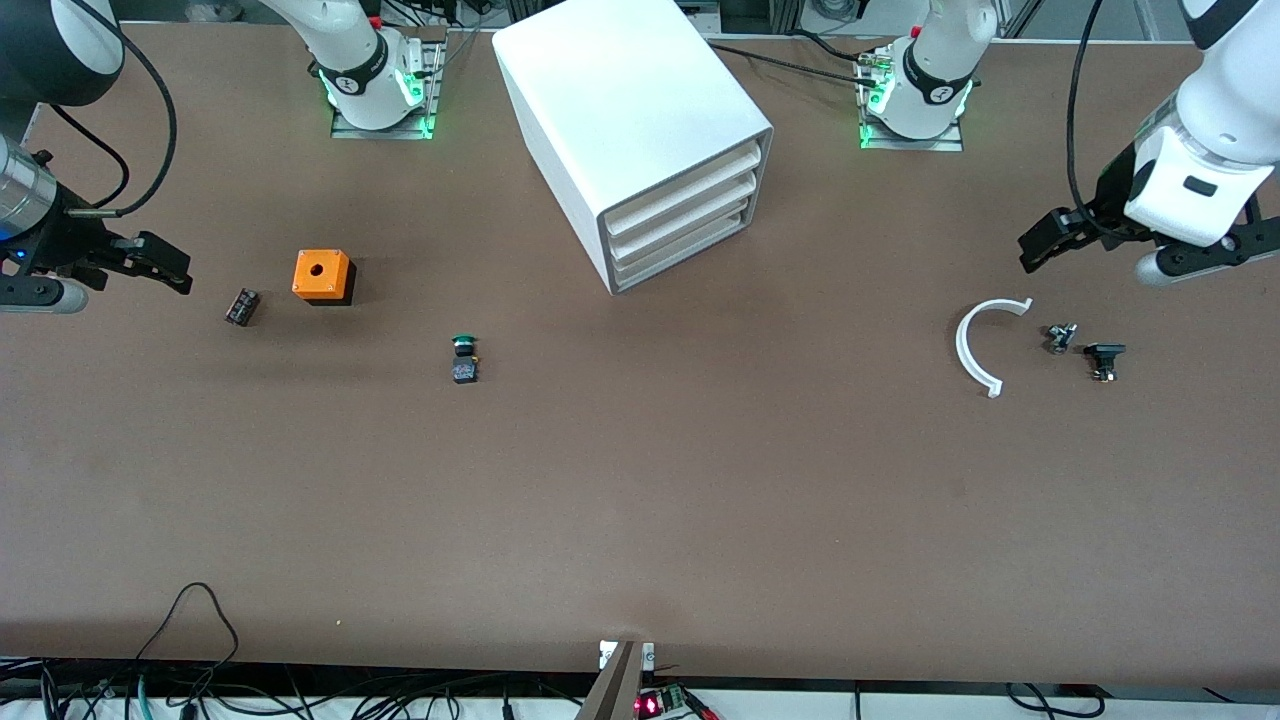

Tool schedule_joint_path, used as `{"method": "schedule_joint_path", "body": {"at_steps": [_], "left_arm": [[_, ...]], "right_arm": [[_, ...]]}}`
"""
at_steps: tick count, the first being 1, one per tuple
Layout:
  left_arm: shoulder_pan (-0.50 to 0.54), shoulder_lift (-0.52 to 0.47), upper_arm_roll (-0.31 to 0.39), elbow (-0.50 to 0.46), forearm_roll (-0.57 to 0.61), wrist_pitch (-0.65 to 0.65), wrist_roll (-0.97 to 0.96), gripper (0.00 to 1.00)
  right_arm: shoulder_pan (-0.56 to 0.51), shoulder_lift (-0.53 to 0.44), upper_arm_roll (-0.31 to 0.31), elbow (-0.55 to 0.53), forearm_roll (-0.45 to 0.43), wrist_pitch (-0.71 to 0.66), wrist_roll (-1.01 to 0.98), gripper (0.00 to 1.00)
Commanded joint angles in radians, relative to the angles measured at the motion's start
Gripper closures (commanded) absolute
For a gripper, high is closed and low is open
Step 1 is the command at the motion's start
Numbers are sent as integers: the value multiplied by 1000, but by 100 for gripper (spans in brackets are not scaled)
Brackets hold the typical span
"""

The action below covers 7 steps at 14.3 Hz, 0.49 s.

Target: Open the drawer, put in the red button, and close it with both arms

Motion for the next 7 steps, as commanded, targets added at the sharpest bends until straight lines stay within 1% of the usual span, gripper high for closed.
{"method": "schedule_joint_path", "body": {"at_steps": [1,3,5,7], "left_arm": [[-6,15,2,23,-1,-24,31,0],[-7,16,-6,23,0,-26,92,0],[-6,16,2,25,0,-26,160,0],[2,18,4,25,-1,-24,188,0]], "right_arm": [[-2,-8,-1,3,15,-8,-21,0],[-2,-6,-1,5,15,-8,-24,0],[-2,-6,-1,5,15,-8,-21,0],[0,-8,0,6,15,-8,-21,0]]}}
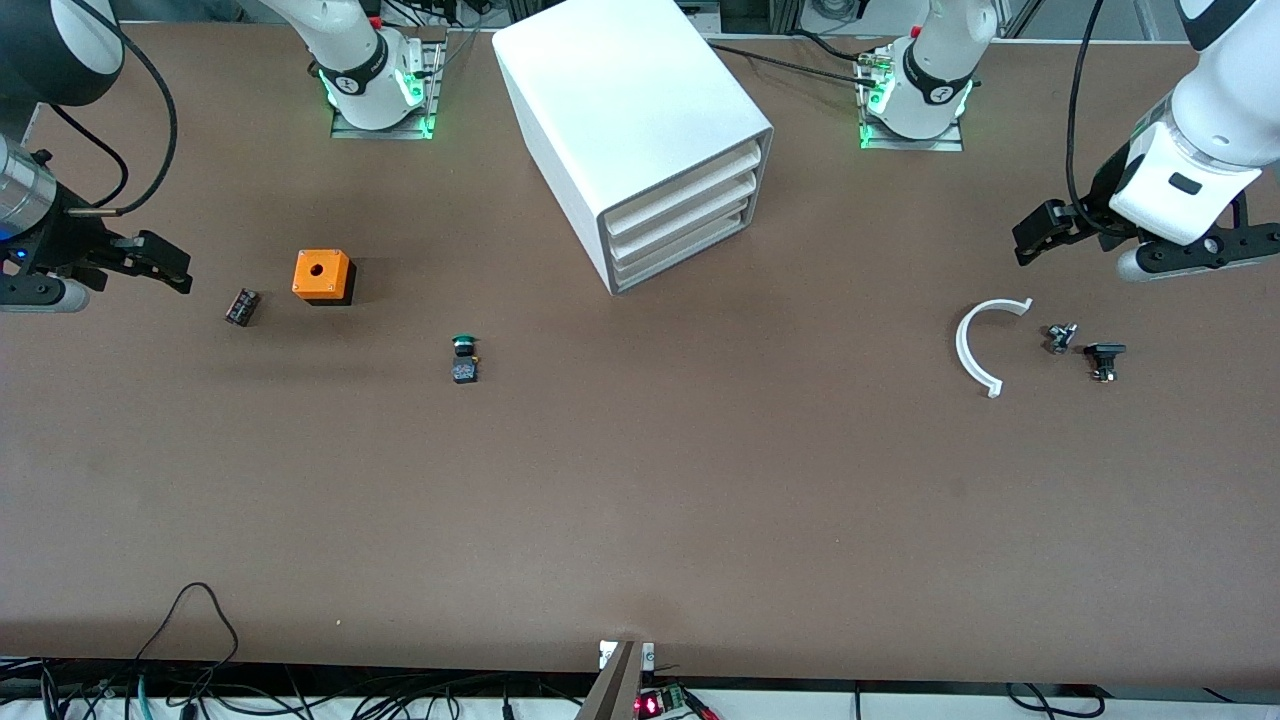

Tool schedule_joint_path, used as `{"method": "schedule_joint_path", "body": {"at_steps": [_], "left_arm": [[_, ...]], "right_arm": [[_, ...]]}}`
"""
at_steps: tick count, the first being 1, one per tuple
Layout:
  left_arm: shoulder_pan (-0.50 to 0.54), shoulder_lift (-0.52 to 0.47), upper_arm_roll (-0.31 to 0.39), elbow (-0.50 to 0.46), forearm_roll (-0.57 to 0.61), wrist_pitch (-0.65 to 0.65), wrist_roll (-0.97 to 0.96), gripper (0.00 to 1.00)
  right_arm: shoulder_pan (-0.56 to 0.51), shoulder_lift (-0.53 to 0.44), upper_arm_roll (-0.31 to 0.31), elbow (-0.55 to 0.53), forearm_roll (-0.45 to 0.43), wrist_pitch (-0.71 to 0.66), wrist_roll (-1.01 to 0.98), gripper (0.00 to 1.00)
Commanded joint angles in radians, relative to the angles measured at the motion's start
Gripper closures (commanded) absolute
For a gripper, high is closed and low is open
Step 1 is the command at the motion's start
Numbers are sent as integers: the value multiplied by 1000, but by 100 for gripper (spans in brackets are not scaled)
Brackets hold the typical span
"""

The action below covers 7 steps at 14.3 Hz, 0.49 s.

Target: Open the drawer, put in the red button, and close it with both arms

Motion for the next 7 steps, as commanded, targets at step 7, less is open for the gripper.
{"method": "schedule_joint_path", "body": {"at_steps": [7], "left_arm": [[9,15,6,26,-15,-15,49,0]], "right_arm": [[-1,-6,0,12,17,-8,-18,0]]}}
